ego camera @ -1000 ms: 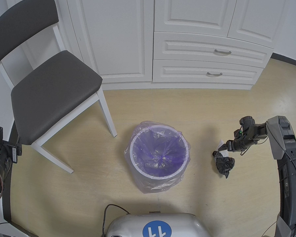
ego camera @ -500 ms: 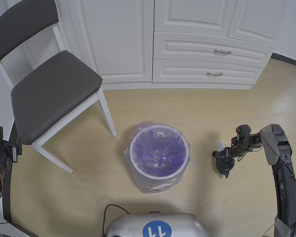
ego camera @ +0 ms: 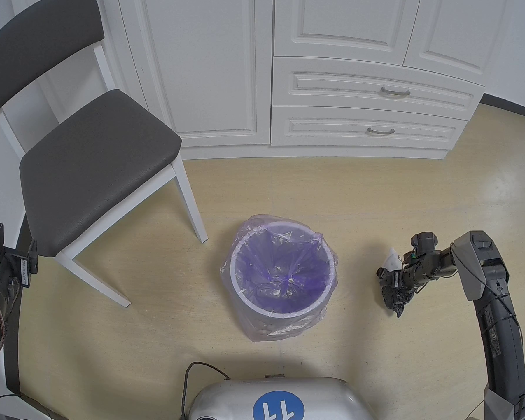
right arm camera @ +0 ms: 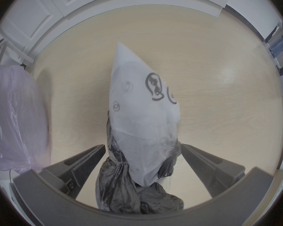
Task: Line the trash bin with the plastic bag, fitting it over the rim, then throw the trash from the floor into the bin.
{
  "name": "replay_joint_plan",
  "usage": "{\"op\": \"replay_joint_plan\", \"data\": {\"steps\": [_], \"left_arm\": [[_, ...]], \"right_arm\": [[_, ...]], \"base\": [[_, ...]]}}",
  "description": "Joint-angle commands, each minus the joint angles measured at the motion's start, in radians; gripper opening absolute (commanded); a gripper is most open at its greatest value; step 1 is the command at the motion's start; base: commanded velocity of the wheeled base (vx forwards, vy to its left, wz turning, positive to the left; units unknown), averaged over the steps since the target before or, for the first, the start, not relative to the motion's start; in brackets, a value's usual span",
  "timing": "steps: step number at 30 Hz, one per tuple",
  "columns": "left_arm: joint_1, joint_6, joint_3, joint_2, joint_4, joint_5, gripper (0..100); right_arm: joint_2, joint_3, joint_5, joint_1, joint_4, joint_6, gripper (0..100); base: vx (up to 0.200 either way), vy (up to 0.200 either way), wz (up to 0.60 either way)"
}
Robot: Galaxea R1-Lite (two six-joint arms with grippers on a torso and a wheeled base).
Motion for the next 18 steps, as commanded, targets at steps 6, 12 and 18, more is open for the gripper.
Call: {"op": "replay_joint_plan", "data": {"steps": [6,12,18], "left_arm": [[0.0,-0.002,-0.002,-0.001,0.0,0.0,100],[0.0,0.001,0.001,-0.004,0.0,0.0,100],[0.0,0.003,0.0,-0.013,0.0,0.0,100]], "right_arm": [[0.011,0.0,0.001,-0.001,-0.003,0.002,0],[-0.006,0.0,0.001,-0.004,0.006,0.015,0],[-0.125,0.082,0.005,0.001,-0.007,0.136,0]], "base": [[0.0,0.0,0.0],[0.0,0.0,0.0],[0.0,0.0,0.0]]}}
